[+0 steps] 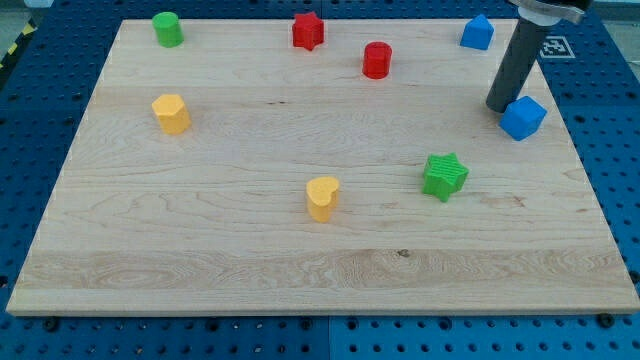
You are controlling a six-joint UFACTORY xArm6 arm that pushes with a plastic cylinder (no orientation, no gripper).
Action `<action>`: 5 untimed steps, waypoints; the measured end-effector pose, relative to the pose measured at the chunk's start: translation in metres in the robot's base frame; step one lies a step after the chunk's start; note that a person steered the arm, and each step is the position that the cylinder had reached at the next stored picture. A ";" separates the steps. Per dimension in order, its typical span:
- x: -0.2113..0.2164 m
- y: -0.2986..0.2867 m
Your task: Push green star a bit left
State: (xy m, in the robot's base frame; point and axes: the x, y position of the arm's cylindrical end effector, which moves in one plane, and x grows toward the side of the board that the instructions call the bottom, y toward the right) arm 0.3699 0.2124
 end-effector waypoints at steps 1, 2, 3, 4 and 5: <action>0.000 -0.046; 0.003 -0.053; 0.014 -0.053; 0.018 -0.051; 0.018 -0.047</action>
State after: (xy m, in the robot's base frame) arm 0.3876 0.1655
